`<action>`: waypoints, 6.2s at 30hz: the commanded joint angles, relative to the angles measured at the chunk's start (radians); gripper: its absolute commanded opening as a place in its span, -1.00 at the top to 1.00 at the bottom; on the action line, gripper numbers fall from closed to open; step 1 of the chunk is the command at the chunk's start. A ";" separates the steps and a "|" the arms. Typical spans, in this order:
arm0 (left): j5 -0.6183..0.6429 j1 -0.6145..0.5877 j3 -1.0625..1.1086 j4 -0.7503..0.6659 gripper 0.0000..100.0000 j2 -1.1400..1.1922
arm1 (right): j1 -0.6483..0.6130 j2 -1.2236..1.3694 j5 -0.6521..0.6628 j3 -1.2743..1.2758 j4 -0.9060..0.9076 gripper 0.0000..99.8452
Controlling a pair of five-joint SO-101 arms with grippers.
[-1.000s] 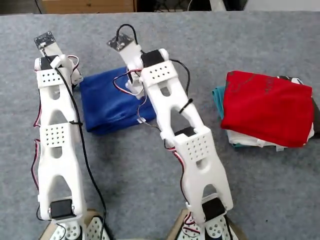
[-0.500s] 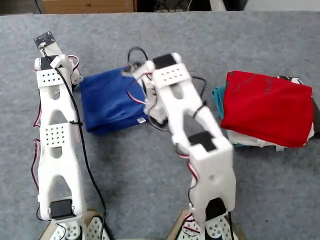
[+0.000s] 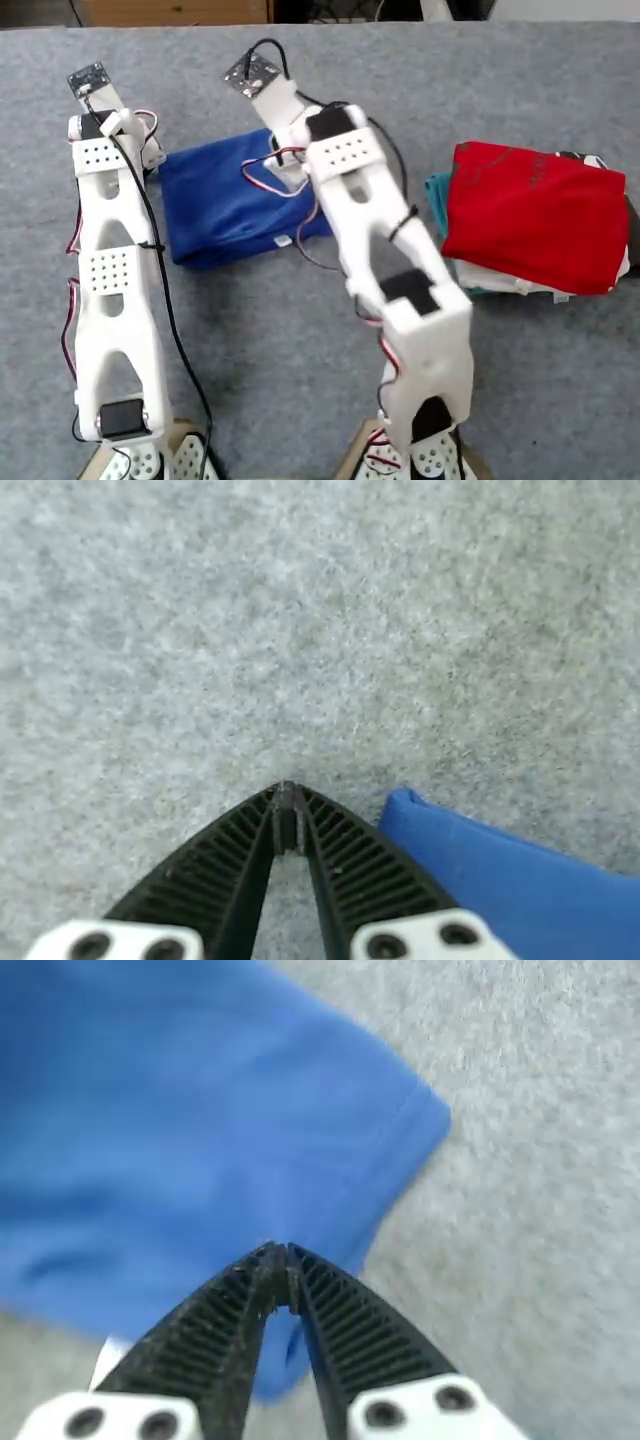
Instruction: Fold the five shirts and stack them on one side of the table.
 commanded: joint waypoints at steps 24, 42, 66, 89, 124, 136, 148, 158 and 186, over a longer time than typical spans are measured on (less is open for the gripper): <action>0.003 -0.019 -0.042 -0.017 0.94 -0.041 | 0.075 -0.028 -0.089 -0.329 0.517 0.89; 0.003 -0.022 -0.044 -0.017 0.94 -0.044 | -0.089 0.414 -0.802 -0.582 0.532 0.19; 0.003 -0.056 -0.044 -0.048 0.94 -0.044 | -0.135 0.587 -0.964 -0.769 0.624 0.23; 0.008 -0.136 -0.045 -0.095 0.94 -0.052 | -0.098 0.657 -0.703 -0.777 0.644 0.76; 0.009 -0.168 -0.045 -0.123 0.94 -0.049 | 0.193 0.093 -0.334 -0.734 0.651 0.97; 0.009 -0.166 -0.045 -0.120 0.94 -0.046 | 0.675 -0.300 -0.069 -0.426 0.651 0.97; 0.009 -0.162 -0.045 -0.117 0.94 -0.044 | 1.037 -0.372 0.135 -0.269 0.651 0.87; 0.009 -0.160 -0.041 -0.115 0.94 -0.043 | 1.155 -0.380 0.080 -0.303 0.649 0.04; -0.276 -0.077 0.127 0.167 0.94 -0.354 | 0.496 -1.440 -0.015 1.104 0.098 0.98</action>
